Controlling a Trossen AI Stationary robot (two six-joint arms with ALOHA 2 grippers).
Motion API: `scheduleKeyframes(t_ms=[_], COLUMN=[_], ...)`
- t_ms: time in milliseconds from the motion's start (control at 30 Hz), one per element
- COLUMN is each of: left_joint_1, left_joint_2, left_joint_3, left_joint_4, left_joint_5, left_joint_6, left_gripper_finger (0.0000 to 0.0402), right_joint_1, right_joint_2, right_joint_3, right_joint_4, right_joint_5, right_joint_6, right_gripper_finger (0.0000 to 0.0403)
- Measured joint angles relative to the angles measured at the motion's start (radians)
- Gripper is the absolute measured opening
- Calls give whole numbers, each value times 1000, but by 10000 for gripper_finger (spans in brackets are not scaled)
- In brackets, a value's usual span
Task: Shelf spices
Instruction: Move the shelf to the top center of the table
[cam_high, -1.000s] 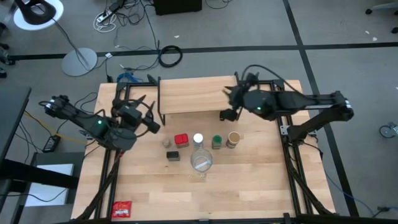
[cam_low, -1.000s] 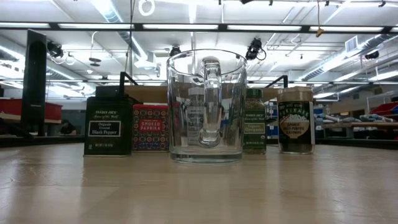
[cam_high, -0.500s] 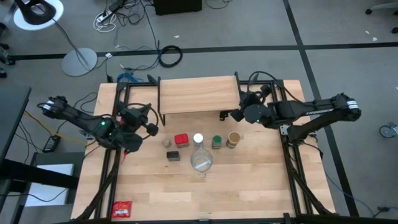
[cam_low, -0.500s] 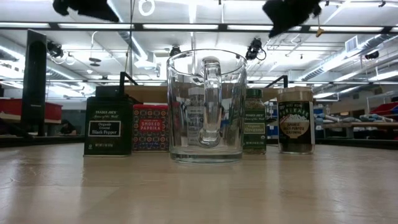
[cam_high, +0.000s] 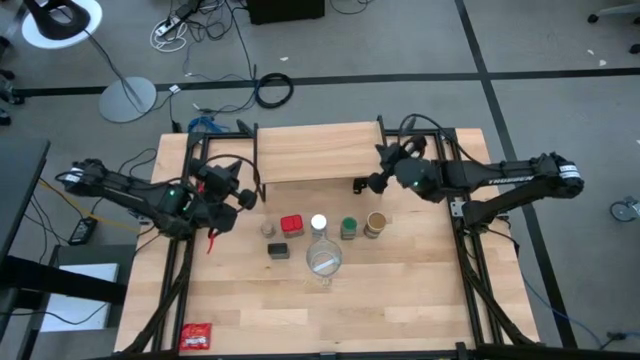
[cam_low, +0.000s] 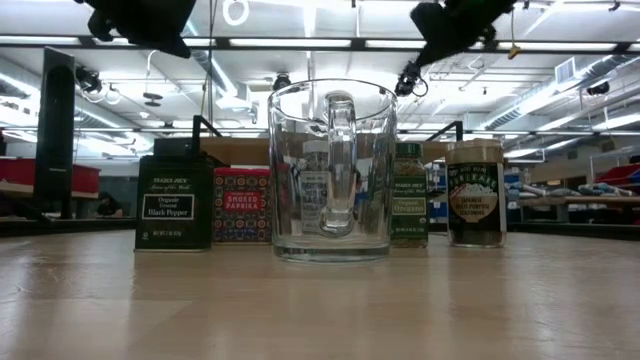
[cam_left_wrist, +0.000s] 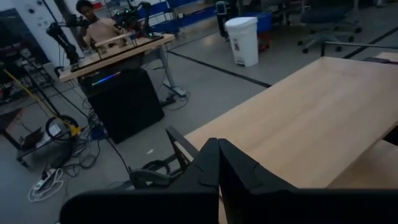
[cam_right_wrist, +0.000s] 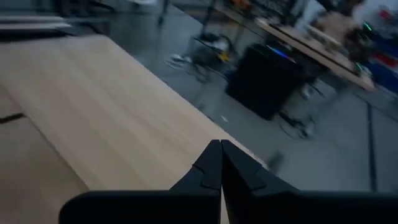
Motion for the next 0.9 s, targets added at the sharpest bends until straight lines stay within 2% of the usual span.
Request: scheduleKeyframes(t_ms=[133,267,400,633,800,900], left_joint_1=[41,84,126,201,273,307], left_joint_2=[0,-1,-1,-1,-1,-1], left_joint_3=[0,0,0,0,0,0], left_joint_4=[3,18,17,16,16,14], left_joint_5=[73,157,196,197,200,251], left_joint_6=[1,27,28,56,85,120], left_gripper_finger=[5,5,5,5,5,5], right_joint_1=[-29,-62,-94,-103,-99,-70], right_joint_2=[0,-5,-28,-119,-172,-188], right_joint_3=[1,1,1,1,1,-23], right_joint_4=[130,148,47,-217,-418,-437], right_joint_5=[-67,-80,-32,63,28,-40], right_joint_6=[-93,-118,-55,146,305,308], right_gripper_finger=[0,0,0,0,0,0])
